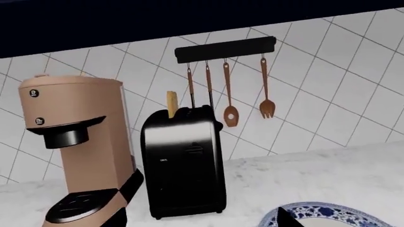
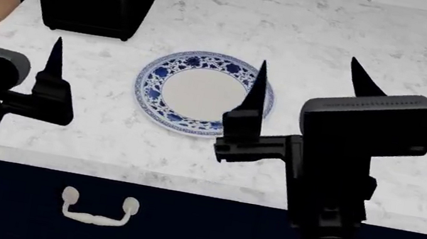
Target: Place the toasted item on a plate.
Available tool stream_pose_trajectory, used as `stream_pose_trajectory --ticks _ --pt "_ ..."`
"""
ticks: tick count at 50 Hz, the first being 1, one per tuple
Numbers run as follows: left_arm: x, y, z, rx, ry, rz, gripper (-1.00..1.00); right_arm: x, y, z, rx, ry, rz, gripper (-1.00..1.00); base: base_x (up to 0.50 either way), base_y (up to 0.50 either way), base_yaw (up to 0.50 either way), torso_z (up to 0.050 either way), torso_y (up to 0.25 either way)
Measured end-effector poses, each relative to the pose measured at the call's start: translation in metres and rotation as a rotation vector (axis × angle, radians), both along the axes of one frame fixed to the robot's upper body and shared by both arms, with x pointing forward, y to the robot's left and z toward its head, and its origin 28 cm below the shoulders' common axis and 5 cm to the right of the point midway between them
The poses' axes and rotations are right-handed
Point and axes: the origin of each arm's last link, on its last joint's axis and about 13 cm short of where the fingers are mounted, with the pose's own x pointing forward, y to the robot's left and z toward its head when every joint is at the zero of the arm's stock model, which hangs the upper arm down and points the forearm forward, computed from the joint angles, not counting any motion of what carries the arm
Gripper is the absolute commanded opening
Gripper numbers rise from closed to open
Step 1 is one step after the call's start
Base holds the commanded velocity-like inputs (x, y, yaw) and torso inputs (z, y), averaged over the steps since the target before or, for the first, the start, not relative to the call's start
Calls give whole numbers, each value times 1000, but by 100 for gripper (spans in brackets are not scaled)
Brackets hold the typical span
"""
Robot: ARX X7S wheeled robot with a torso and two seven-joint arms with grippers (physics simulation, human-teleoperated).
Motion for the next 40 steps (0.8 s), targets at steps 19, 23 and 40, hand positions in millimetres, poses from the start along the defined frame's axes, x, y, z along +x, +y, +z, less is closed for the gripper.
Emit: stream_pose_trajectory --ticks 19,23,40 --pt "4 10 63 -43 -33 21 100 -4 -5 27 -22 -46 -9 100 0 0 0 0 0" --pt "2 11 71 -50 -37 25 100 -6 -6 28 -20 -51 -12 100 0 0 0 0 0" --pt "-3 17 83 -60 -44 41 100 -9 -6 31 -9 -69 -7 100 248 193 0 0 0"
